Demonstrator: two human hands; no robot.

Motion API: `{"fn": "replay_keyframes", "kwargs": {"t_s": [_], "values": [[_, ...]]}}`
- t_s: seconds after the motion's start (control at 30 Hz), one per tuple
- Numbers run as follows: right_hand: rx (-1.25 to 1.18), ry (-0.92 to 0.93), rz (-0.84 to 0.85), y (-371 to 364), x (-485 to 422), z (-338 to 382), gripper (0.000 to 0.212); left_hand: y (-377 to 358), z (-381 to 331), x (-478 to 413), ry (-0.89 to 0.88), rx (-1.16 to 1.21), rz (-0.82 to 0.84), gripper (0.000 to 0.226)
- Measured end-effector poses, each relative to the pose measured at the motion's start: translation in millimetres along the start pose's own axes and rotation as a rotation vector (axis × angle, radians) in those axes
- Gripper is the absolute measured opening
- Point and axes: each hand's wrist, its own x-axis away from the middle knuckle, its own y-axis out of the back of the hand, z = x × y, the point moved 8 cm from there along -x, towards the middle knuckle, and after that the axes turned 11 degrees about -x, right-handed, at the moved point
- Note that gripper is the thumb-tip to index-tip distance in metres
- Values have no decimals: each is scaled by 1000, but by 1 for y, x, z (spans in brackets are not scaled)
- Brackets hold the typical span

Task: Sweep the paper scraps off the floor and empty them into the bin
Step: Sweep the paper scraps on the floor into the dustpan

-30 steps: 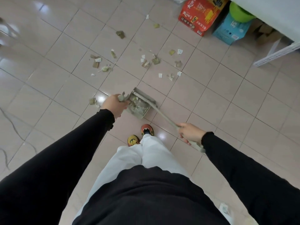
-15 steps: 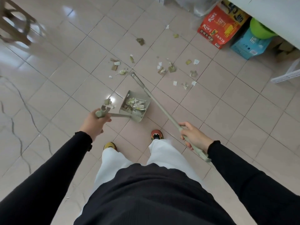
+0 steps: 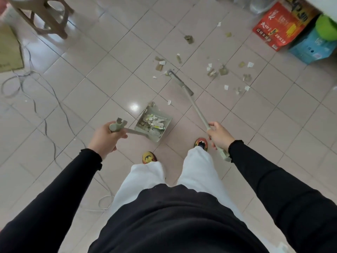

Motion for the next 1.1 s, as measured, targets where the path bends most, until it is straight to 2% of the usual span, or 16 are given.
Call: {"fn": "replay_keyframes", "kwargs": {"t_s": [0.23, 0.43, 0.53, 0.67, 0.8, 0.97, 1.1], "values": [[159, -93, -60, -47, -22, 0, 40, 22, 20, -26, 6, -79, 29, 19], [327, -164, 31, -93, 6, -12, 49, 17, 18, -47, 15, -101, 40, 21], [308, -197, 116, -102, 40, -19, 46, 15, 16, -51, 23, -100, 33, 22], [170, -243, 170, -79, 84, -25, 53, 11, 21, -54, 33, -92, 39, 22], [141, -182, 181, -69, 113, -20, 49, 15, 25, -53, 32, -74, 28, 20], [151, -74, 65, -83, 65, 11, 49, 26, 37, -53, 97, 26, -22, 18], [260, -59, 73, -114, 3, 37, 44, 34, 39, -56, 102, 24, -29, 18]]}}
